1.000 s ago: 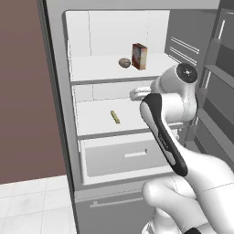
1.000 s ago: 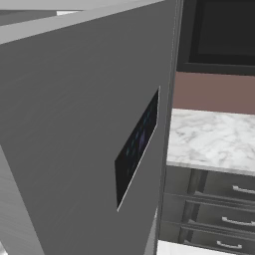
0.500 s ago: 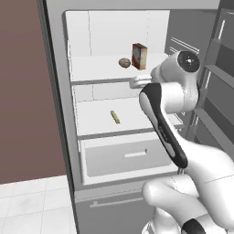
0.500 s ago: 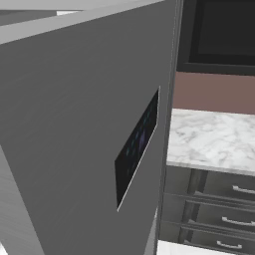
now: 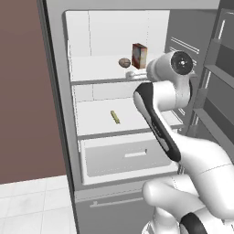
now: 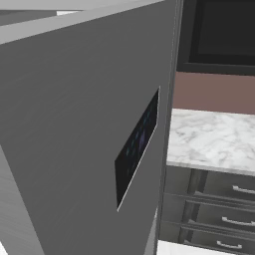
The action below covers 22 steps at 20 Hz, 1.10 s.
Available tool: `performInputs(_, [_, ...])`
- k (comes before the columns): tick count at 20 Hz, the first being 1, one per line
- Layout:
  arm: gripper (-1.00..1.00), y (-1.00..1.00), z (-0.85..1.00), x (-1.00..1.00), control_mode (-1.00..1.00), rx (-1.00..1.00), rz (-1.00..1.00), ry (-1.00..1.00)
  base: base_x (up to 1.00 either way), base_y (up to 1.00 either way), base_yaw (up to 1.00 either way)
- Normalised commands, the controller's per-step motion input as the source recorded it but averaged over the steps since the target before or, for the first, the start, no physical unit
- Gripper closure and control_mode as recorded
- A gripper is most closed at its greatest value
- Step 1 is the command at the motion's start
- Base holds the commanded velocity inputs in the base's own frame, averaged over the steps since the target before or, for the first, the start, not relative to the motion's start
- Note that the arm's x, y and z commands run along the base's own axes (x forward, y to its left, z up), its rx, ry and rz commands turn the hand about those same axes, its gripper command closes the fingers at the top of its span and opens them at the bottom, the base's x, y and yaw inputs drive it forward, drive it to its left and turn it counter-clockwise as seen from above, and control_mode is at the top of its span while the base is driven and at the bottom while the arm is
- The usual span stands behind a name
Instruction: Pick the egg and butter from the fridge and place them by the bowl for mixing.
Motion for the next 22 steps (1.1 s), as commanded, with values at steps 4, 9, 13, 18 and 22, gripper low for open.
performInputs(4, [-1.00, 0.00, 0.26, 0.33, -1.00, 0.00, 0.00, 0.04, 0.00, 0.00, 0.00])
performInputs(9, [-1.00, 0.04, 0.06, 0.44, -1.00, 0.00, 0.00, 0.06, 0.00, 0.00, 0.00])
performInputs(13, [-1.00, 0.03, 0.00, 0.52, -1.00, 0.00, 0.00, 0.02, 0.00, 0.00, 0.00])
performInputs(18, [-1.00, 0.00, -0.10, 0.46, -1.00, 0.00, 0.00, 0.01, 0.00, 0.00, 0.00])
performInputs(22, [-1.00, 0.01, -0.09, 0.52, -1.00, 0.00, 0.00, 0.11, 0.00, 0.00, 0.00])
